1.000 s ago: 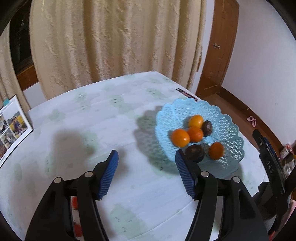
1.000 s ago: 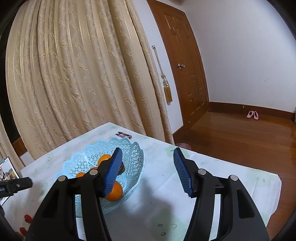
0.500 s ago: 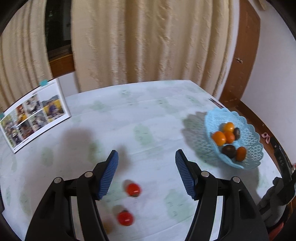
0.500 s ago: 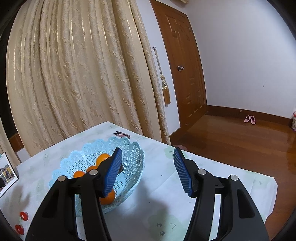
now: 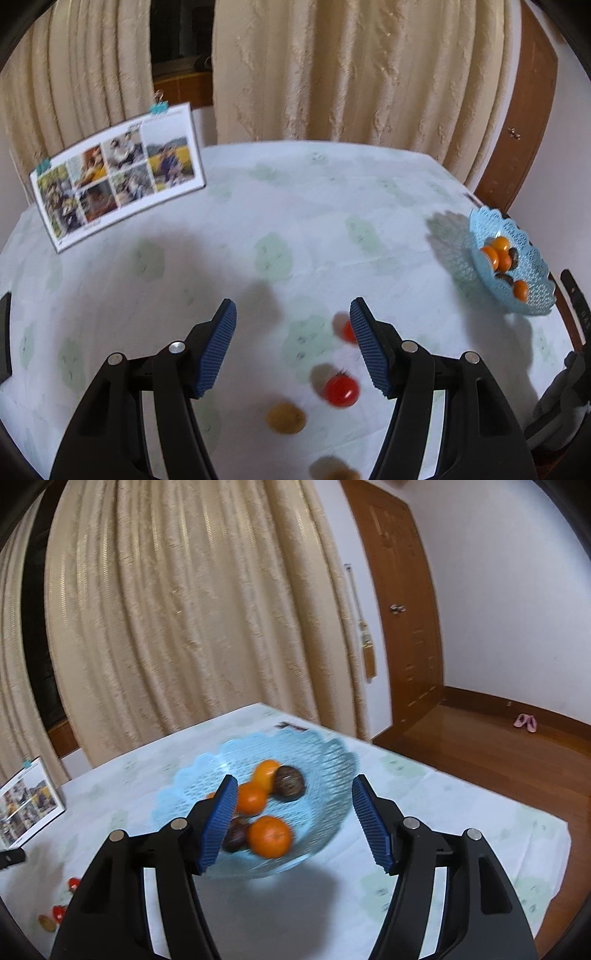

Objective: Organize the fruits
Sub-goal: 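Move the open left tool toward the small tan fruit on the cloth, then close the left tool around the small tan fruit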

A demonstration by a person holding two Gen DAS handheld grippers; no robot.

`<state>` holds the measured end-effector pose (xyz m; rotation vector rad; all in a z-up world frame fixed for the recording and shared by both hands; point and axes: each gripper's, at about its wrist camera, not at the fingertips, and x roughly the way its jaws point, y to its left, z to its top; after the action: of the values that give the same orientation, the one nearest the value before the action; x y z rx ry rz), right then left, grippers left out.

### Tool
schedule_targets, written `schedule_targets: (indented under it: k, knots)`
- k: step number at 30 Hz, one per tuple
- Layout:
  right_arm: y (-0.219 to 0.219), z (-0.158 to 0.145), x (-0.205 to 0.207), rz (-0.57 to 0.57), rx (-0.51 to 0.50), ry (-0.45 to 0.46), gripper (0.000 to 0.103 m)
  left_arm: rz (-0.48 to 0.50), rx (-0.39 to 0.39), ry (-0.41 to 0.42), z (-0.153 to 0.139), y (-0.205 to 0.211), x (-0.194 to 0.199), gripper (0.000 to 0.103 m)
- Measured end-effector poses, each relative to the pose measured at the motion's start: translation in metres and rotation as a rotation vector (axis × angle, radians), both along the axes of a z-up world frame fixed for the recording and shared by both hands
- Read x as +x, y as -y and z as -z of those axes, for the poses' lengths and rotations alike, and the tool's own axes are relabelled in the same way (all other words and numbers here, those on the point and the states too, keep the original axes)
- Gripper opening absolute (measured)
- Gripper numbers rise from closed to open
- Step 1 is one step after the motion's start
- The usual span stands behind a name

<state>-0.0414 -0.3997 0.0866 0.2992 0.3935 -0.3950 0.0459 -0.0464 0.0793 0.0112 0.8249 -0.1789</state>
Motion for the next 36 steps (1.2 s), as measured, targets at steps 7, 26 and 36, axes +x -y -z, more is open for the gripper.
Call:
schedule_targets:
  k: [7, 26, 36]
  knots:
    - [-0.036, 0.001, 0.011, -0.117, 0.006, -0.034, 0.066, 0.003, 0.013, -0.047, 0.025, -0.015, -0.021, 0.064]
    - [-0.143, 0.012, 0.035, -0.462, 0.003, -0.152, 0.066, 0.061, -0.019, -0.114, 0.064, -0.023, -0.034, 0.052]
    - [-0.173, 0.022, 0.041, -0.553, 0.005, -0.201, 0.066, 0.112, -0.040, -0.106, 0.065, -0.018, -0.035, 0.029]
